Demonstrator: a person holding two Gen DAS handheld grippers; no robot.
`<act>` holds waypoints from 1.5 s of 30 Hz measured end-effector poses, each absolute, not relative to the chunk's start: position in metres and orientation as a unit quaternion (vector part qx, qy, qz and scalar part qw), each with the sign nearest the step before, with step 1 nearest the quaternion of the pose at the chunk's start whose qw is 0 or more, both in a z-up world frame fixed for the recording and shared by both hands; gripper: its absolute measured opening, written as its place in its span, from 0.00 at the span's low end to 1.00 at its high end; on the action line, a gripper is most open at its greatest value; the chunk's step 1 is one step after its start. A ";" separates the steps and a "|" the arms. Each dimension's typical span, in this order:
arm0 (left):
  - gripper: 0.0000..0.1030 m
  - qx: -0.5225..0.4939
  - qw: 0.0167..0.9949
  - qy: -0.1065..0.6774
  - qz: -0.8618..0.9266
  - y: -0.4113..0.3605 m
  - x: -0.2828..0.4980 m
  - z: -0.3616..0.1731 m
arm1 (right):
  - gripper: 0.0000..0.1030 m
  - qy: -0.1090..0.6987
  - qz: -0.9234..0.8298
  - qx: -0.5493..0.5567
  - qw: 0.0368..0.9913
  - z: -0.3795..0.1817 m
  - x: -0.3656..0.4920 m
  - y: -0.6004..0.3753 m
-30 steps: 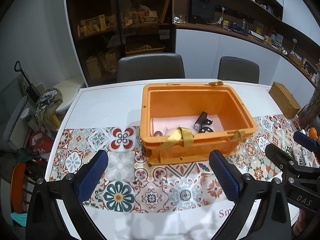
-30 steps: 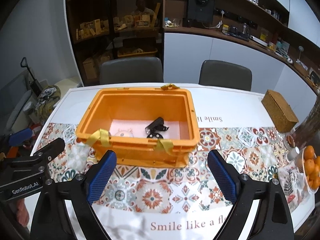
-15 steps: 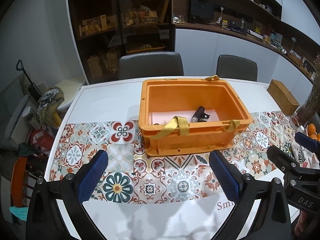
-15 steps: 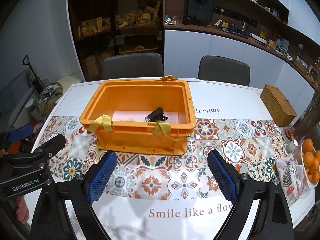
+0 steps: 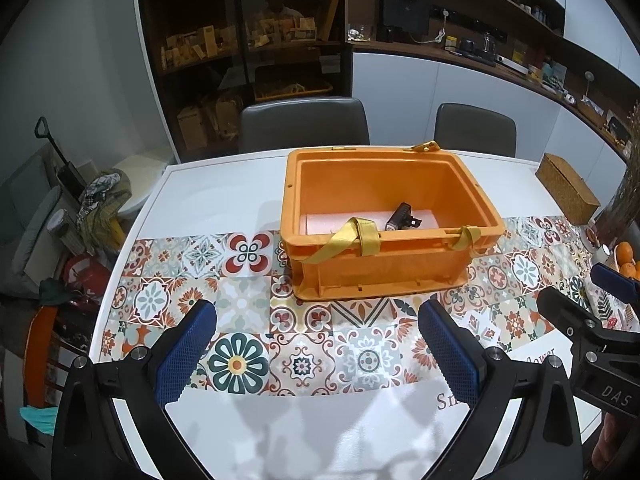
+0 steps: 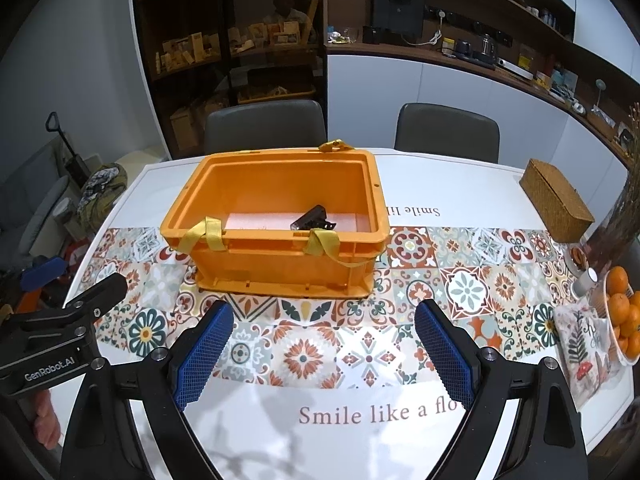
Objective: Organize rigid objects
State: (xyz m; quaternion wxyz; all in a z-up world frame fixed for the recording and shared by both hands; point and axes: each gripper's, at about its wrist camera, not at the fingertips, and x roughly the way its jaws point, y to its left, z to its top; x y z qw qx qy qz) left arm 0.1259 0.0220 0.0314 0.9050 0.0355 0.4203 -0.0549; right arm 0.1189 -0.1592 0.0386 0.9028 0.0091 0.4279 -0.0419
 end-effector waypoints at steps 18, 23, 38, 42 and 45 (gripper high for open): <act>1.00 0.036 0.903 0.424 -0.063 0.021 0.122 0.033 | 0.90 0.426 -0.041 0.007 0.904 0.040 0.117 -0.159; 1.00 0.035 0.903 0.424 -0.065 0.020 0.122 0.034 | 0.90 0.426 -0.041 0.006 0.904 0.041 0.117 -0.159; 1.00 0.035 0.903 0.423 -0.071 0.020 0.119 0.035 | 0.90 0.426 -0.041 0.005 0.904 0.041 0.116 -0.159; 1.00 0.035 0.903 0.423 -0.072 0.020 0.118 0.035 | 0.90 0.427 -0.042 0.004 0.903 0.042 0.115 -0.159; 1.00 0.036 0.902 0.423 -0.072 0.019 0.118 0.034 | 0.90 0.427 -0.042 0.004 0.903 0.041 0.115 -0.158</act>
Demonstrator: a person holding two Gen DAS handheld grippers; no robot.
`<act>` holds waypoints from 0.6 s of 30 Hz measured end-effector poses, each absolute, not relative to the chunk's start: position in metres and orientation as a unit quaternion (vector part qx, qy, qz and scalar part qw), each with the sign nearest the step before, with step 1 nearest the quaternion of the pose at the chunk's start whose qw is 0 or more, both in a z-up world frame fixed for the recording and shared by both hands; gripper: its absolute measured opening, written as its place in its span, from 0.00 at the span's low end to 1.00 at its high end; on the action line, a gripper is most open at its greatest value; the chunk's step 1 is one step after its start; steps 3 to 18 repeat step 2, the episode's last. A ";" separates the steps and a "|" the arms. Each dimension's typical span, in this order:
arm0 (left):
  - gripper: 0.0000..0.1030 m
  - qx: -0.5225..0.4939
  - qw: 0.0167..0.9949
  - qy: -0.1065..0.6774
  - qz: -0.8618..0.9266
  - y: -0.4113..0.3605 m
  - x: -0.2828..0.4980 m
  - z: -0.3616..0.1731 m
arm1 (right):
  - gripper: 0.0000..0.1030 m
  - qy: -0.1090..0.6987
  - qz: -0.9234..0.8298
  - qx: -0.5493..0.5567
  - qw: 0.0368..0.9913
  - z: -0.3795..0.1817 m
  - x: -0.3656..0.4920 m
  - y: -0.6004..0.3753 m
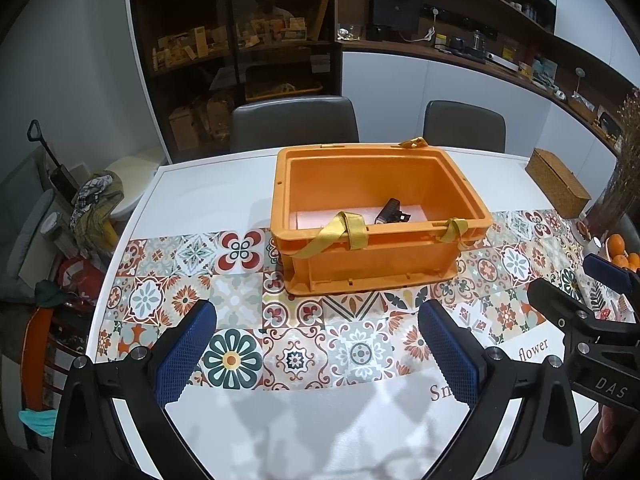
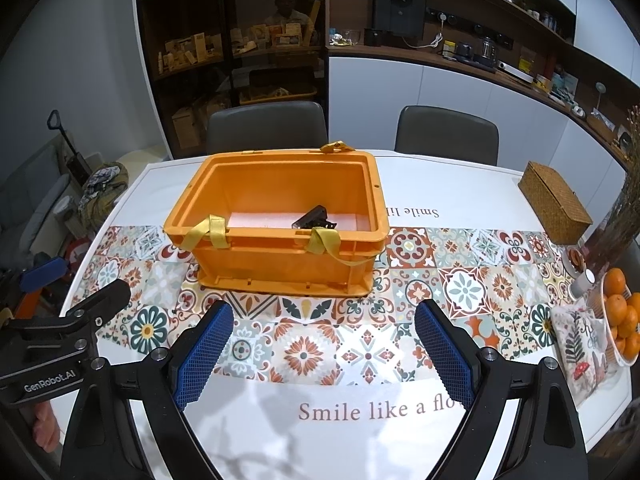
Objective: Organize rigid objects
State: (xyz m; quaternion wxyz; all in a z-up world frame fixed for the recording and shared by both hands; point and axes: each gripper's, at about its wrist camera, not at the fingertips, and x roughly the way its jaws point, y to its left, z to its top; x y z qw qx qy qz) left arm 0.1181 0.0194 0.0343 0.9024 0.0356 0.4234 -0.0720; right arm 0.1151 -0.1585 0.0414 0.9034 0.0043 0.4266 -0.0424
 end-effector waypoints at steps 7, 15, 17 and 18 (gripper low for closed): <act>1.00 0.035 0.902 0.424 -0.072 0.019 0.118 0.034 | 0.90 0.426 -0.042 0.004 0.904 0.042 0.114 -0.158; 1.00 0.035 0.902 0.424 -0.072 0.019 0.118 0.034 | 0.90 0.426 -0.042 0.004 0.904 0.042 0.114 -0.158; 1.00 0.035 0.902 0.424 -0.072 0.019 0.118 0.034 | 0.90 0.426 -0.042 0.004 0.904 0.042 0.114 -0.158; 1.00 0.035 0.902 0.424 -0.072 0.019 0.118 0.034 | 0.90 0.426 -0.042 0.004 0.904 0.042 0.114 -0.158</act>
